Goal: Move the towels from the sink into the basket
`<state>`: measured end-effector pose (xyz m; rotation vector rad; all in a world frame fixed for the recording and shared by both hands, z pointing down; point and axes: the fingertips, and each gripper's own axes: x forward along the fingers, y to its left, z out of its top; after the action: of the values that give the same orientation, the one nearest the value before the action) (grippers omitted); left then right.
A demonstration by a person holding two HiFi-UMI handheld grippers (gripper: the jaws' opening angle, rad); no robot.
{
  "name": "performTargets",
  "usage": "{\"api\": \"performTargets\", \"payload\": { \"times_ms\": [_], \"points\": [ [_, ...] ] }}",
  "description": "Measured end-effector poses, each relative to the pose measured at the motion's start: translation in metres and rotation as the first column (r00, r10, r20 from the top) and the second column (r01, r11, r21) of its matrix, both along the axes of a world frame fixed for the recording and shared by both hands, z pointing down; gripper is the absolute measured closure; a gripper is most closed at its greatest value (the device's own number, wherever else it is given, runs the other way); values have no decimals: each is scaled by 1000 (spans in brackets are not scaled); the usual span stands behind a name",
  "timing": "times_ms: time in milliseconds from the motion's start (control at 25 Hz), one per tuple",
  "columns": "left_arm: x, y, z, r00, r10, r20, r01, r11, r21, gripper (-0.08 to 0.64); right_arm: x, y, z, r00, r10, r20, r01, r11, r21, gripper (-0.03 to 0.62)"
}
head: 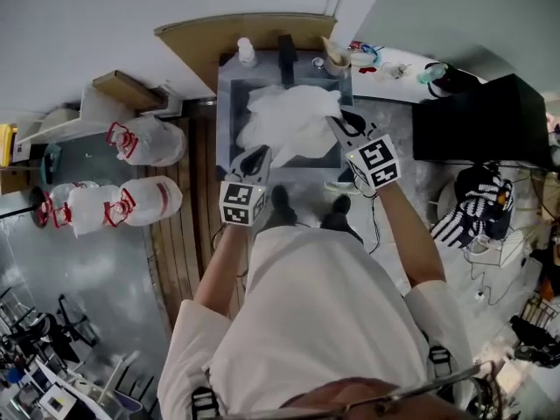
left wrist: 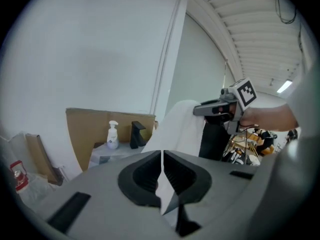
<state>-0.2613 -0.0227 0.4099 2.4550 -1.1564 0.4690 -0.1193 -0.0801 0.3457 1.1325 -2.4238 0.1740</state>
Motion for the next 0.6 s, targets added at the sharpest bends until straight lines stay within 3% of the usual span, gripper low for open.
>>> {"api": "performTargets", "payload": {
  "times_ms": [280, 600],
  "points": [
    [40, -10, -37, 997, 69, -30, -67, 996, 56, 543, 65, 7, -82, 994, 109, 6, -109, 984, 144, 540],
    [129, -17, -77, 975, 214, -63, -205, 970, 129, 543, 169, 43, -137, 959, 283, 26, -281, 936, 213, 540]
  ]
}}
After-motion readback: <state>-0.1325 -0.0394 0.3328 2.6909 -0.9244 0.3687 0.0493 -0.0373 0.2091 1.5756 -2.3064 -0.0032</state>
